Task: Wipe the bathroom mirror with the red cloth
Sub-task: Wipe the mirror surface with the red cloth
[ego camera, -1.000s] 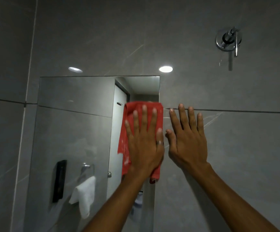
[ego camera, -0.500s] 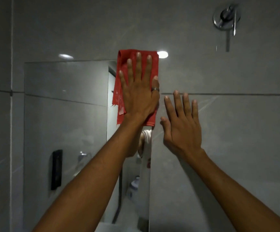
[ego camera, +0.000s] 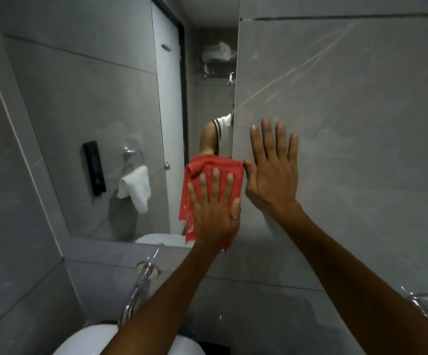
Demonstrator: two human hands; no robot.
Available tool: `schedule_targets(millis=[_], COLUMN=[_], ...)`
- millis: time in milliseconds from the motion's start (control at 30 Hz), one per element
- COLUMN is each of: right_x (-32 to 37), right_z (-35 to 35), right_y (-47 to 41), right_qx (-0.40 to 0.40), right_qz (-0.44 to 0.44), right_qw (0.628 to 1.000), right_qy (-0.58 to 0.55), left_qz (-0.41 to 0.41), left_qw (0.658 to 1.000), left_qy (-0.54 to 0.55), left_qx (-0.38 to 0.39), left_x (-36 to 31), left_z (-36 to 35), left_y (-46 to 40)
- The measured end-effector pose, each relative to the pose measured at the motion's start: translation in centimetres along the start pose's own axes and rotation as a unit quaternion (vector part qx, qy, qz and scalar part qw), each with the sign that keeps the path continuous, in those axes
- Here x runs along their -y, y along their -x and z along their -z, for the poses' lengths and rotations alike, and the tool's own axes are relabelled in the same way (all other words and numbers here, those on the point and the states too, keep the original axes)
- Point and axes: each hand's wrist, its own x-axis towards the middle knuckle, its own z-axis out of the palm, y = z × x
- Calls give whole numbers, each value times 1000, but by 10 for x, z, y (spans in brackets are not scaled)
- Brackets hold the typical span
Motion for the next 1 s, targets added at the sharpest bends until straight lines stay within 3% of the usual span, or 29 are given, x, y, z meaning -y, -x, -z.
schedule_targets(millis=[200, 367, 800, 1000], right_x=[6, -2, 2, 12], right_z=[-1, 18, 80, 94], right_y=[71, 72, -135, -206], right_qx=[90, 86, -52, -81], right_qz=[5, 30, 20, -33], right_qw=[996, 995, 991, 988], right_qy=[-11, -47, -119, -128], left_qz=[0, 24, -49, -84], left_qw=[993, 991, 997, 993], left_qy=[36, 18, -48, -76], left_qx=[113, 134, -30, -23], left_x=[21, 15, -22, -9], left_z=[-8, 0, 86, 106], left_y=[128, 104, -312, -362])
